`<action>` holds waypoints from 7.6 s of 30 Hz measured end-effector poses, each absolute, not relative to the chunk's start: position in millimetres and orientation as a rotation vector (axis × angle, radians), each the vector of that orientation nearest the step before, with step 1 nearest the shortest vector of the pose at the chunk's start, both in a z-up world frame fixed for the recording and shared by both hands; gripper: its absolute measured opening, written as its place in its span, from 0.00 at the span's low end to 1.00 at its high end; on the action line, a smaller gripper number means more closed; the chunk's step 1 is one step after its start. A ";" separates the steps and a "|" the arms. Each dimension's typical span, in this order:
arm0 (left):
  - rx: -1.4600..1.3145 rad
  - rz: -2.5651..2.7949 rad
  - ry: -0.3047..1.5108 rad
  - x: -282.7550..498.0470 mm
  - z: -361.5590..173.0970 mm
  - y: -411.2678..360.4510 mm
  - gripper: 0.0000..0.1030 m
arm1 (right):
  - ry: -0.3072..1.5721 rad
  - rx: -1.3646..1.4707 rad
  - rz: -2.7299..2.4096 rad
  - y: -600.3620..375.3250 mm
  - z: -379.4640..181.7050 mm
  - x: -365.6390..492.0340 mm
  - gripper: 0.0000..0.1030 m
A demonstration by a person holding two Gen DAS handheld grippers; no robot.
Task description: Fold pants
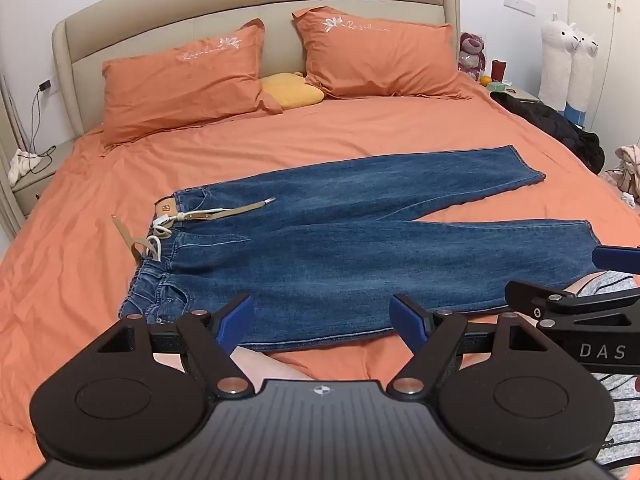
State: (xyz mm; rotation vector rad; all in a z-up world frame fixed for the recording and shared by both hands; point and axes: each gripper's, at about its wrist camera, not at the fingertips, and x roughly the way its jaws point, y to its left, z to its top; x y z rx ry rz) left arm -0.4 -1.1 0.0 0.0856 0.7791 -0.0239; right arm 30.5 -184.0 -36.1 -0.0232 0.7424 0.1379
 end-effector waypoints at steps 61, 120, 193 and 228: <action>0.120 -0.024 0.748 -3.7 4.8 -10.2 0.88 | 0.734 -0.042 0.113 -183.1 -31.0 20.8 0.95; 0.203 -0.038 0.793 67.6 -10.2 110.3 0.78 | 0.673 0.043 0.050 -293.4 -54.5 86.3 0.88; 0.492 -0.395 1.207 317.1 -169.0 33.4 0.67 | 1.095 -0.806 0.032 -454.9 -228.7 354.6 0.09; 0.694 0.047 1.390 215.1 -196.4 91.3 0.28 | 1.085 -0.757 -0.085 -466.1 -228.8 334.0 0.00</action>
